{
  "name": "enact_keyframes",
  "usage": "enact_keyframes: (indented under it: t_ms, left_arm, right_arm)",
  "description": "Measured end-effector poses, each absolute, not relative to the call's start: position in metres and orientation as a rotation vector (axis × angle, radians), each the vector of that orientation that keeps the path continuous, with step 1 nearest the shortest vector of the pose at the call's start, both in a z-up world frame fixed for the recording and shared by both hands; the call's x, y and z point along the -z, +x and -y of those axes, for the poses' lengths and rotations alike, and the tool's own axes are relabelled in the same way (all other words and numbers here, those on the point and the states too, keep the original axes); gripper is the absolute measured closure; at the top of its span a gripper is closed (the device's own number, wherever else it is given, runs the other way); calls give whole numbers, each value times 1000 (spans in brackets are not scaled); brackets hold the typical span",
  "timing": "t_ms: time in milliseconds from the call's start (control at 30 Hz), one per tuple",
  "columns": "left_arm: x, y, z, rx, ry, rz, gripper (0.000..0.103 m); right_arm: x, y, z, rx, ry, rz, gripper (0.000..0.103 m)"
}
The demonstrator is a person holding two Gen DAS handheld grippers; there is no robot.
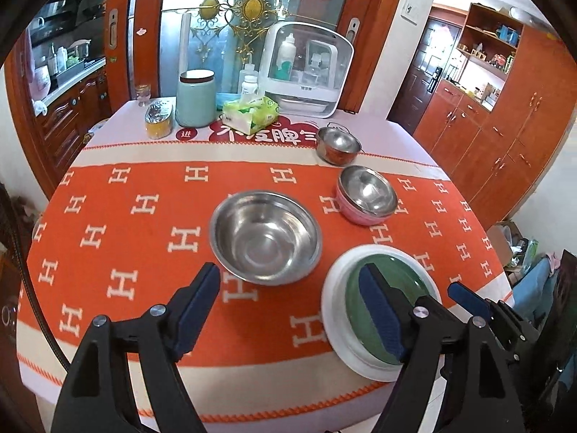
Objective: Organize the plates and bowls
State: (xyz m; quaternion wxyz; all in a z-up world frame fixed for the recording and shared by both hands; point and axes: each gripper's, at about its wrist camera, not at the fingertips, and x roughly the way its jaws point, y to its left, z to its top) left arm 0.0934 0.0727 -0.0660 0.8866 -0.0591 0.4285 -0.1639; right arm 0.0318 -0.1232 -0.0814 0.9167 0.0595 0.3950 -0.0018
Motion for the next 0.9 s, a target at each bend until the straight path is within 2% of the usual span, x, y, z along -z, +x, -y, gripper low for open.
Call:
enact_keyframes:
  t_ms: [200,300,633,900]
  left_arm:
    - [67,117,-89,379,-90,-897,22]
    - [69,129,-94,399,-49,-907,16]
    - [101,168,-103,471,32,-1005,15]
    - [138,197,-104,545,-16,-1103,15]
  right_arm:
    - [83,48,104,37,142,-792,41]
    - [87,57,96,56,160,-788,41]
    - [117,78,76,140,251,-816,41]
    - [137,88,68,190,290,-810,41]
